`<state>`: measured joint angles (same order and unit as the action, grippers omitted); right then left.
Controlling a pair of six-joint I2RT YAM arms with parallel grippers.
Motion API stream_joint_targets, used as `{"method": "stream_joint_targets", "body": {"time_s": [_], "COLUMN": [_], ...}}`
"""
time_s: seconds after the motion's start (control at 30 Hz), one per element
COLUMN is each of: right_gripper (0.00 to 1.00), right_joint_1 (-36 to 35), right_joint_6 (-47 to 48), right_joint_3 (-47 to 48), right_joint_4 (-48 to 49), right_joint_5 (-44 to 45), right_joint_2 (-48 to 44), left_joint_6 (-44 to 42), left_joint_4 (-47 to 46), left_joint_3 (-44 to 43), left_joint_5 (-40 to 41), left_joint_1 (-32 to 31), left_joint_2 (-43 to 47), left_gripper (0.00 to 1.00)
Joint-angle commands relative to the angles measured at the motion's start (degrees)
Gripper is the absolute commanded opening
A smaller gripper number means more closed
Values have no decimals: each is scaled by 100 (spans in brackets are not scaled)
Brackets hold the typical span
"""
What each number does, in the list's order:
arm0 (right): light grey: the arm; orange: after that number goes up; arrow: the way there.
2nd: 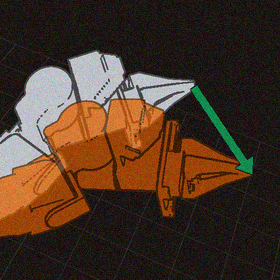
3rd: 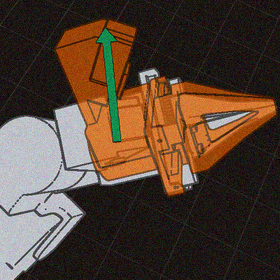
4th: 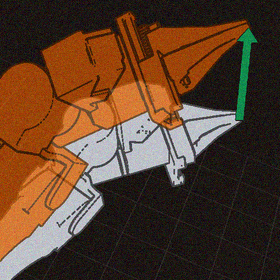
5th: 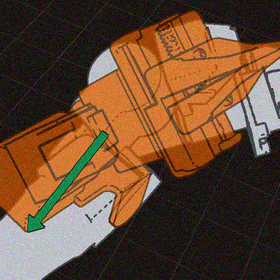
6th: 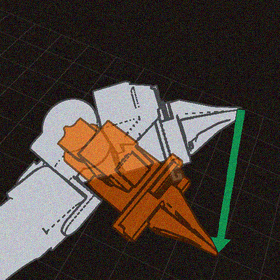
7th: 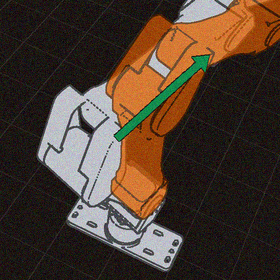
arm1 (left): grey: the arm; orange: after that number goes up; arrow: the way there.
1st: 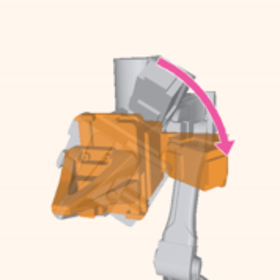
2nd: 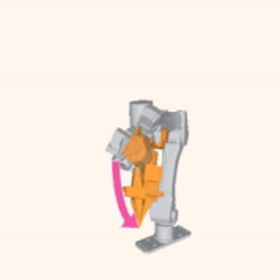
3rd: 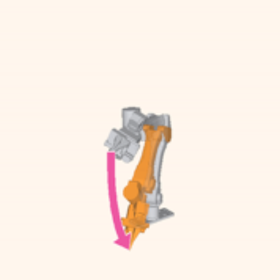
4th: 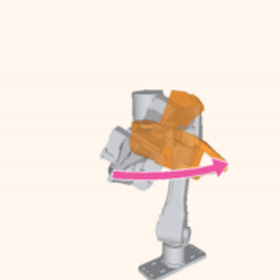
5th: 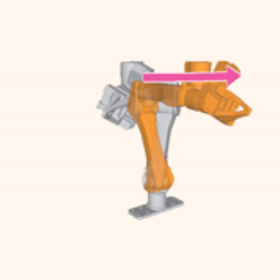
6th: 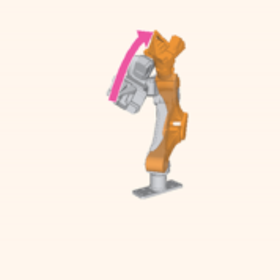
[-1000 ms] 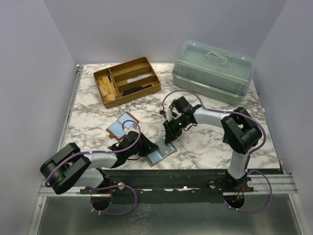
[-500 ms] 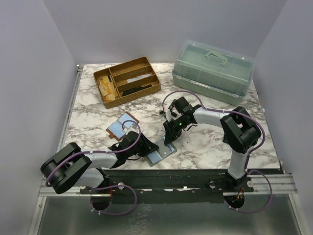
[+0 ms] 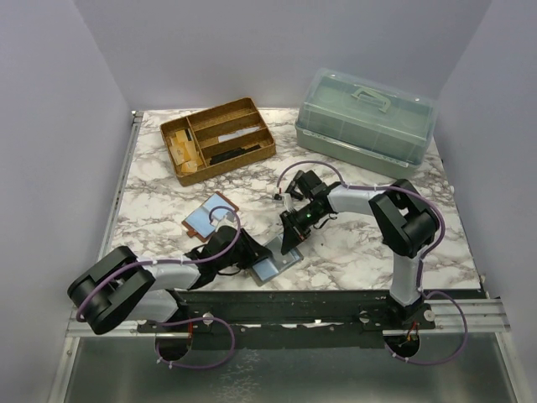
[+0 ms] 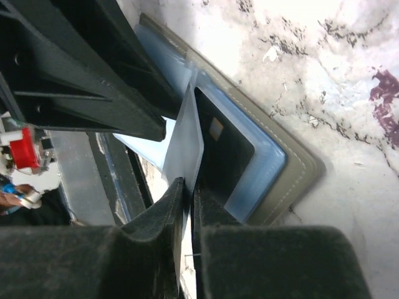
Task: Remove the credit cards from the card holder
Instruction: Remove the credit card from the card holder.
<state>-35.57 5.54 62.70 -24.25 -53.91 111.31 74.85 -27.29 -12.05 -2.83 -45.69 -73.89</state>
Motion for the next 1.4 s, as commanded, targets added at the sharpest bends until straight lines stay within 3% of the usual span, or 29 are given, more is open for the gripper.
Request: {"method": "stream_joint_targets", "body": {"time_s": [0.0,0.2,0.4,0.5,0.63,0.83,1.03,1.2,1.37], "right_gripper": [5,0,0,0,4,7,12,25,29], "right_joint_1": [0,243,305,323,323,323,323,323,292], "right_joint_6": [-126,-200,220,327,223,44,39,78,64], "right_joint_3": [73,-43,11,29,-50,-22,-12,-10,-10], "right_joint_4": [-136,26,-186,-230,-74,-96,-115,-135,-163], "right_joint_5": [-83,-1082,-1991,-1779,-860,-187,-421,-1307,-1920], "right_joint_2": [179,-123,-271,-374,-550,-254,-125,-103,79], "left_joint_6": [-154,-144,-277,-273,-238,-283,-295,-264,-209], "left_joint_4": [23,-1042,-1393,-1393,-1393,-1452,-1945,-2289,-2657], "left_joint_3": [262,721,691,661,685,556,502,595,792], "left_joint_5": [-143,-372,-544,-563,-466,-363,-518,-649,-807], "left_joint_1": [25,44,48,53,52,86,172,223,265], "left_joint_2": [204,584,889,951,902,373,-115,-318,-333], "left_gripper": [33,50,52,52,51,51,50,51,58]}}
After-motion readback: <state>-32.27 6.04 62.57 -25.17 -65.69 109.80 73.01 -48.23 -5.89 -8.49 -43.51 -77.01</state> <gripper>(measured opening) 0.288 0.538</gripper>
